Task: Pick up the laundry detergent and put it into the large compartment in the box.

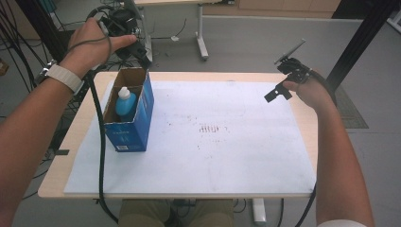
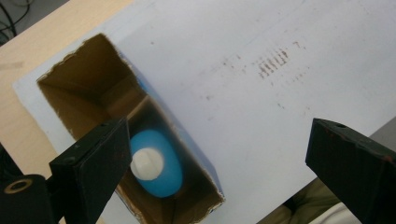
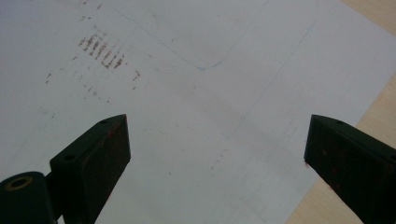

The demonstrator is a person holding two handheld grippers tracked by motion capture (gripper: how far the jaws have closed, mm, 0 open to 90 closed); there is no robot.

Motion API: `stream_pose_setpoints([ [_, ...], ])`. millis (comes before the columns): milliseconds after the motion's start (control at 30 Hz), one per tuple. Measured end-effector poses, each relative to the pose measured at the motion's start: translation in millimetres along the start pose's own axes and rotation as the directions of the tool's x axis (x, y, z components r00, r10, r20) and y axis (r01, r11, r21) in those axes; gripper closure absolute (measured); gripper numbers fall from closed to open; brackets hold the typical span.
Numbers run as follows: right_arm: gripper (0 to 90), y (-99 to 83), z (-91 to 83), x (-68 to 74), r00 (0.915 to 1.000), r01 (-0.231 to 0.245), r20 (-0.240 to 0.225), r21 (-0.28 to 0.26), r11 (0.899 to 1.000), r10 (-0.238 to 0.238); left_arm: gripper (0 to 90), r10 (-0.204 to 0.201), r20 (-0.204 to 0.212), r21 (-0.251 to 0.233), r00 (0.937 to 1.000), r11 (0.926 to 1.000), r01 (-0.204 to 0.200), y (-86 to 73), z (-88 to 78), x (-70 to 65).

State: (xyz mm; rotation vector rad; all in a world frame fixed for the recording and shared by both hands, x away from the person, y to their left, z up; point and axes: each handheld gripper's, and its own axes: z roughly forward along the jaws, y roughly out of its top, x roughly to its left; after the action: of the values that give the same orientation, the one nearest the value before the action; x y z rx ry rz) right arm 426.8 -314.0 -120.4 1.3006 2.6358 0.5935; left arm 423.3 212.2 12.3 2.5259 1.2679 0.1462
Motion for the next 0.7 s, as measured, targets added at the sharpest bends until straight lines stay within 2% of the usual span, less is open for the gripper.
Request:
stream_pose_setpoints([
  [167, 6.9, -0.4, -1.6, 1.0, 1.0000, 0.006, -0.002, -0.001, 1.000, -0.006, 7.4, 0.074, 0.012, 0.018, 0.9972, 0.9971, -0.074, 10.2, 0.5, -8.4],
  [333, 6.9, -1.9, -3.1, 1.6, 1.0000, 0.006, -0.003, -0.005, 1.000, -0.006, 7.4, 0.119, 0.035, 0.019, 0.9923, 0.9927, -0.119, 15.4, 5.0, -11.3],
  [433, 6.9, -2.4, -3.4, 1.7, 1.0000, 0.005, -0.003, -0.004, 1.000, -0.005, 7.5, 0.149, 0.051, 0.015, 0.9876, 0.9886, -0.150, 17.4, 7.9, -13.1],
  [700, 6.9, -2.0, -2.5, 4.2, 1.0000, 0.006, -0.005, -0.002, 1.000, -0.006, 7.6, 0.235, 0.090, 0.028, 0.9677, 0.9707, -0.239, 23.9, 18.7, -19.9],
])
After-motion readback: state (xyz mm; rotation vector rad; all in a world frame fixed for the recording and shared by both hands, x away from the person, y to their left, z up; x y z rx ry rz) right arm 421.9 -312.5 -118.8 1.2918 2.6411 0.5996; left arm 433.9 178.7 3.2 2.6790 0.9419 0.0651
